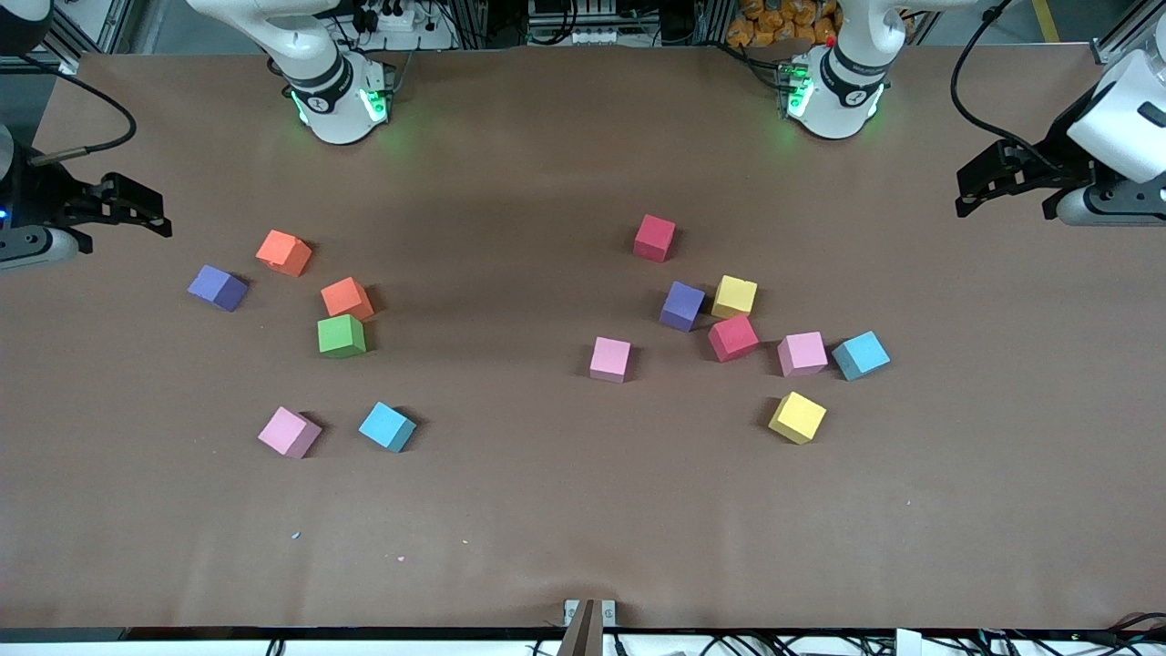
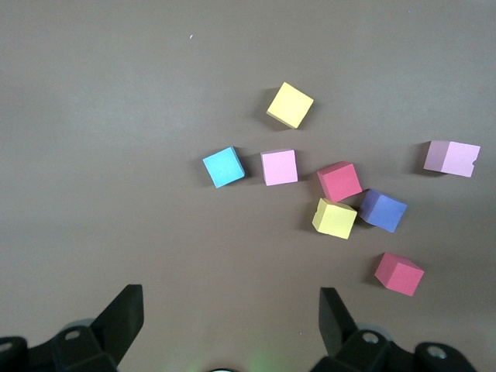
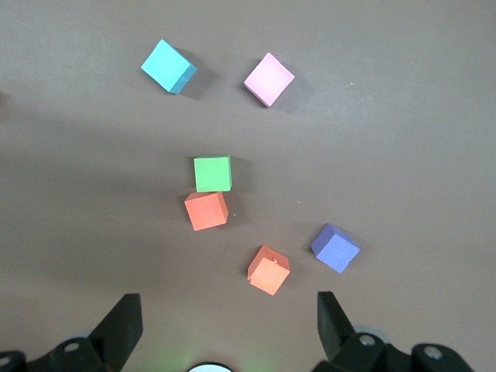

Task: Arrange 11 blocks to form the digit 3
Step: 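Reach the left gripper down to the lavender cube beside the yellow cube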

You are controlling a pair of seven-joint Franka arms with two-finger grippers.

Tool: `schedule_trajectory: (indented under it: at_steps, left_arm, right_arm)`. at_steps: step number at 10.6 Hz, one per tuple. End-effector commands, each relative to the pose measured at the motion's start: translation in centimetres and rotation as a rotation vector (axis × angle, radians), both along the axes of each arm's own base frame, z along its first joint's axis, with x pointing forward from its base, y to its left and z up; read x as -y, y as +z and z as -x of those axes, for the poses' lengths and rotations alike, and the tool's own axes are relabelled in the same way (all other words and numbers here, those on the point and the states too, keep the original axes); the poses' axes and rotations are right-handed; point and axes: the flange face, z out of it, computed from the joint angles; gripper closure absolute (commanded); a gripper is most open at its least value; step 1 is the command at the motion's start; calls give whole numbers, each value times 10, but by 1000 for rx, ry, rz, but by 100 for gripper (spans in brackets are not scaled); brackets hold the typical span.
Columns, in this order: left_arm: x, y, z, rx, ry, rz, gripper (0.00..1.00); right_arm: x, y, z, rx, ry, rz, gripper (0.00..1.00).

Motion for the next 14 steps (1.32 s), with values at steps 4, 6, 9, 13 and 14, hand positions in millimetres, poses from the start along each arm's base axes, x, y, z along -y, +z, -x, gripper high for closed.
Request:
schedule_trajectory:
  at_steps: [4, 6, 9, 13, 14]
  left_arm:
    - [6, 1, -3, 6, 9, -19, 0]
    - [-1, -8, -8, -16, 33, 1, 0]
    - [18, -81, -22, -156, 4, -16, 0]
    - [34, -180, -44, -245, -18, -27, 0]
    - [35, -204, -45, -239, -17, -26, 0]
  right_arm:
    - [3, 3, 2, 5, -11, -2, 0]
    - [3, 3, 2, 5, -11, -2, 0]
    - [3, 3, 2, 5, -11, -2, 0]
    - [3, 3, 2, 5, -11, -2, 0]
    - [3, 3, 2, 5, -11, -2, 0]
